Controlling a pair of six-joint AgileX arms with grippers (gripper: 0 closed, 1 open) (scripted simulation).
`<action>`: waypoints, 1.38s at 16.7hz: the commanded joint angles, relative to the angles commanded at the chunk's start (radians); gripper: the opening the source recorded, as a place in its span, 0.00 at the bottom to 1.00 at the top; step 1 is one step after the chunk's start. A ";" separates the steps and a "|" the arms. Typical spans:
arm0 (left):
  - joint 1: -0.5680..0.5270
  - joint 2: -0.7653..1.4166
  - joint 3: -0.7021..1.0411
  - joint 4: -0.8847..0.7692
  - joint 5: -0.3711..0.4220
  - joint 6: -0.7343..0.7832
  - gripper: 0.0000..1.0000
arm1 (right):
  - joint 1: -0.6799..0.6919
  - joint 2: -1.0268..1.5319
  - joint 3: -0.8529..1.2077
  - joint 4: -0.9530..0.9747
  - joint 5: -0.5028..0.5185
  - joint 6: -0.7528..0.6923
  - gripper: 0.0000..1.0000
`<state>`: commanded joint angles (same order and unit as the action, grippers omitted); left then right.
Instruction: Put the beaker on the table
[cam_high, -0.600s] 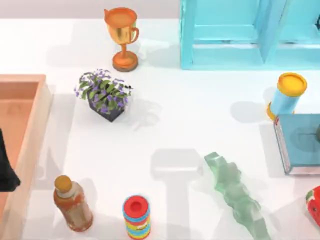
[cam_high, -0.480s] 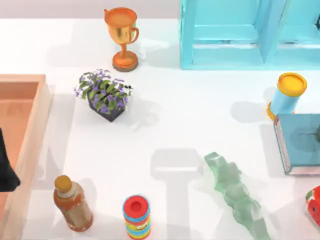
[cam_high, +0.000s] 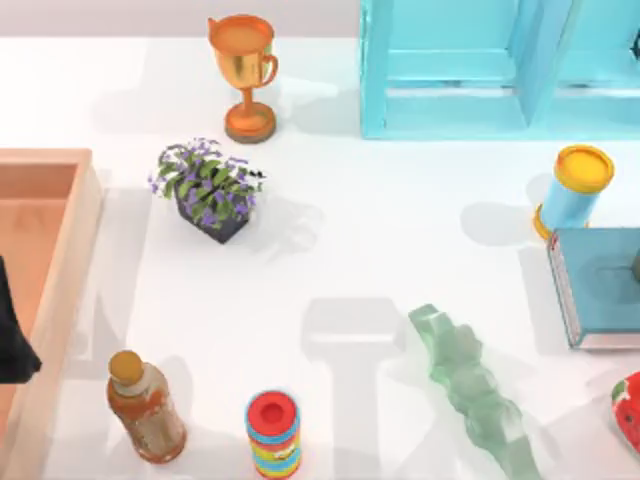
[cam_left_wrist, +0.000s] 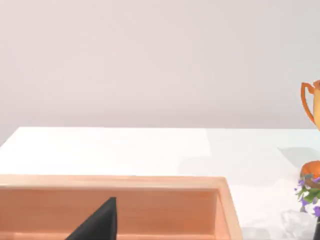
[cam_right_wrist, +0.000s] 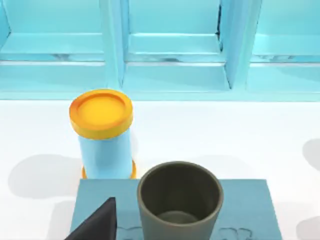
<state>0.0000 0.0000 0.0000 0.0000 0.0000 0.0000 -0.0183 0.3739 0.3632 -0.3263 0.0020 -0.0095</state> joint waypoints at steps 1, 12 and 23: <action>0.000 0.000 0.000 0.000 0.000 0.000 1.00 | -0.004 0.092 0.087 -0.068 0.000 -0.001 1.00; 0.000 0.000 0.000 0.000 0.000 0.000 1.00 | -0.034 1.147 1.060 -0.833 -0.016 -0.023 1.00; 0.000 0.000 0.000 0.000 0.000 0.000 1.00 | -0.044 1.494 1.372 -1.113 -0.009 -0.036 1.00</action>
<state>0.0000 0.0000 0.0000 0.0000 0.0000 0.0000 -0.0623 1.8676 1.7350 -1.4398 -0.0073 -0.0459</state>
